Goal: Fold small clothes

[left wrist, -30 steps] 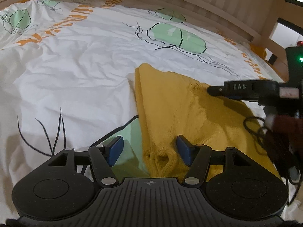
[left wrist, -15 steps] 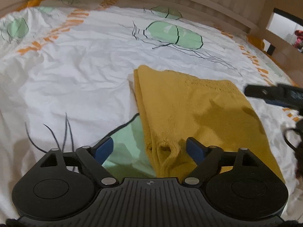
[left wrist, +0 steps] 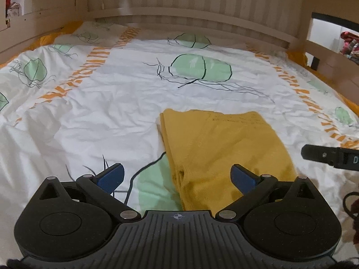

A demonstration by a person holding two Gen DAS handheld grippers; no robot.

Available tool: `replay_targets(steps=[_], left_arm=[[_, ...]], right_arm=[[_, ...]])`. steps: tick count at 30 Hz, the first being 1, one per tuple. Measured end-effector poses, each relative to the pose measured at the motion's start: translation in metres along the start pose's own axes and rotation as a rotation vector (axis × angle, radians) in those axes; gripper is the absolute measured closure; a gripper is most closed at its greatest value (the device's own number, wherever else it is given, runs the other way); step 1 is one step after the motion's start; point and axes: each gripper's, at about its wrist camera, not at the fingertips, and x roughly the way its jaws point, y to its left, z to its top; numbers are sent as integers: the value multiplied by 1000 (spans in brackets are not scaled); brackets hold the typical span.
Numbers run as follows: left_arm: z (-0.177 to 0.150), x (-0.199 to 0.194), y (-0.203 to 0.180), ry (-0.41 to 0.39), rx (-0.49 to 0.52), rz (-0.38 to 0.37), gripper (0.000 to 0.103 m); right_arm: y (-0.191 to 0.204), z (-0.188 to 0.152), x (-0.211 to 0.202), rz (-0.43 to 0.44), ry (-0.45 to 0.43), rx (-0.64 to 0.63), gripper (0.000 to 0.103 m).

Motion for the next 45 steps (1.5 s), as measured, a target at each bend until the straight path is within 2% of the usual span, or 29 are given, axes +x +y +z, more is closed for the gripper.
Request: replay_targets(steps=[6, 14, 18, 22, 31, 36, 45], left_arm=[[-7, -18, 3, 40, -59, -64, 1], [-13, -33, -8, 121, -56, 51, 1], [-13, -39, -13, 135, -26, 131, 2], [-14, -45, -17, 127, -2, 154, 2], [-16, -49, -24, 177, 5, 124, 2], [-22, -48, -27, 221, 3, 108, 2], [-28, -46, -31, 254, 6, 100, 2]], right_arm=[[6, -16, -20, -18, 39, 29, 0], [16, -38, -40, -24, 98, -4, 0], [20, -44, -54, -10, 82, -24, 0], [24, -44, -63, -21, 67, -37, 1], [34, -42, -77, -93, 26, -51, 1], [39, -41, -75, -158, 62, -59, 1], [33, -46, -73, -92, 113, -9, 1]])
